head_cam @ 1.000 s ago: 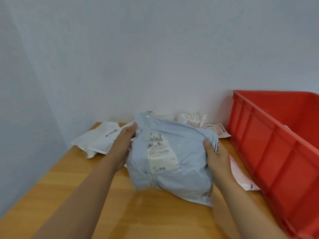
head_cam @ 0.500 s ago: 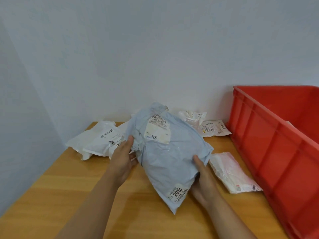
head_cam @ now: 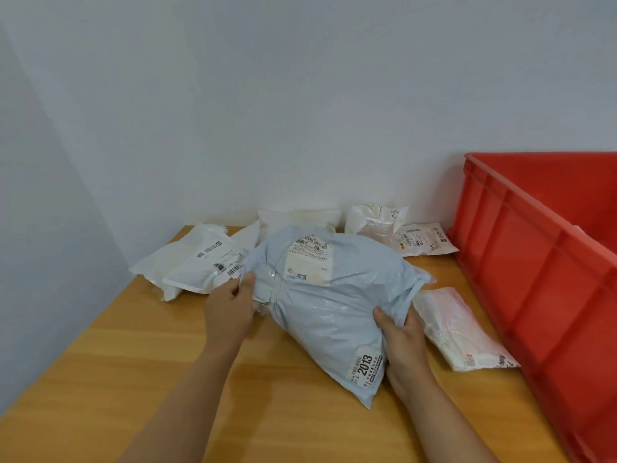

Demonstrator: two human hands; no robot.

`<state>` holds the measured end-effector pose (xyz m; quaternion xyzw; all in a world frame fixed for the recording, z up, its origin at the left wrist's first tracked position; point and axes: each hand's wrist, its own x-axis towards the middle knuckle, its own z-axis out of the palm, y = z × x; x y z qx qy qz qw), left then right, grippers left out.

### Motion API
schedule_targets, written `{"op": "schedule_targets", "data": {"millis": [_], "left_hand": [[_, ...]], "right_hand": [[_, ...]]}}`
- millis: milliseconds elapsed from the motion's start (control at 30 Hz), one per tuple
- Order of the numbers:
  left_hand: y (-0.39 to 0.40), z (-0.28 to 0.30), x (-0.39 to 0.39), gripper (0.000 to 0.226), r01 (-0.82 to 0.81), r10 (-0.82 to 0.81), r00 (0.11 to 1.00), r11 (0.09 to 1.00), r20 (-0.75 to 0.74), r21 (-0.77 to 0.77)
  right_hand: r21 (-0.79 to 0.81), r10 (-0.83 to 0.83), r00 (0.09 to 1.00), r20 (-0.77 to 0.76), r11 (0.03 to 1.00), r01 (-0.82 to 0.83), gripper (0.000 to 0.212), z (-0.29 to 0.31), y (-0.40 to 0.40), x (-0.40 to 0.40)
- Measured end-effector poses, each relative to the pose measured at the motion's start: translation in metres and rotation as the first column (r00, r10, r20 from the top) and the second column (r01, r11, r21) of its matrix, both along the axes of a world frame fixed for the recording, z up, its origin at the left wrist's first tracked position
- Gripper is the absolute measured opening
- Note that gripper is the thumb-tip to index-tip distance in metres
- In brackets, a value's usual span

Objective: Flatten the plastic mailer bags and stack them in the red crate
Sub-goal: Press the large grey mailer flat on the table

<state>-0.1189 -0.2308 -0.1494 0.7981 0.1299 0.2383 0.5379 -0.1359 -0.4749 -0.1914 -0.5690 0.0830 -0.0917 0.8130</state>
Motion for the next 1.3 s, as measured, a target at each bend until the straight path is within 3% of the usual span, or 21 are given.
{"op": "schedule_targets", "data": {"millis": [67,133,233,367,467,567,700,1033,1167,1300], "left_hand": [[0.000,0.005,0.000,0.041,0.082,-0.089,0.996,0.970,-0.018,-0.230],[0.000,0.011,-0.003,0.023,0.192,-0.217,0.976,0.877,-0.007,-0.441],[0.000,0.018,-0.006,0.016,0.327,-0.369,0.928,0.760,0.041,-0.562],[-0.002,0.017,-0.009,0.046,0.447,-0.505,0.862,0.712,0.048,-0.541],[-0.004,0.016,-0.007,0.056,0.460,-0.514,0.856,0.695,0.066,-0.553],[-0.004,0.017,-0.006,0.052,0.429,-0.477,0.874,0.671,0.090,-0.605],[-0.005,0.017,-0.006,0.051,0.452,-0.497,0.861,0.646,0.110,-0.615],[0.000,0.016,-0.012,0.033,0.336,-0.402,0.915,0.751,0.009,-0.569],[0.008,0.019,-0.010,0.019,0.257,-0.340,0.939,0.781,-0.042,-0.569],[0.017,0.032,-0.007,0.047,0.244,-0.318,0.947,0.806,-0.047,-0.540]], "right_hand": [[0.039,0.004,1.000,-0.009,0.999,-0.004,0.040,0.000,-0.002,0.001],[0.098,0.029,0.999,-0.021,0.995,-0.027,0.040,0.000,-0.005,0.002],[0.186,0.084,0.996,-0.024,0.979,-0.079,0.048,0.003,-0.005,0.001],[0.231,0.213,0.976,-0.047,0.953,-0.197,0.050,0.001,-0.003,-0.001],[0.322,0.309,0.950,-0.056,0.906,-0.275,0.053,0.002,0.000,-0.002],[0.455,0.346,0.936,-0.061,0.845,-0.283,0.052,0.010,-0.001,-0.006],[0.503,0.359,0.930,-0.072,0.819,-0.277,0.047,0.013,-0.008,-0.007],[0.515,0.276,0.958,-0.078,0.834,-0.198,0.054,0.007,-0.023,-0.001],[0.546,0.255,0.967,0.008,0.809,-0.218,0.045,0.012,-0.023,-0.004],[0.600,0.331,0.943,0.035,0.747,-0.285,0.089,0.017,-0.030,-0.008]]}}
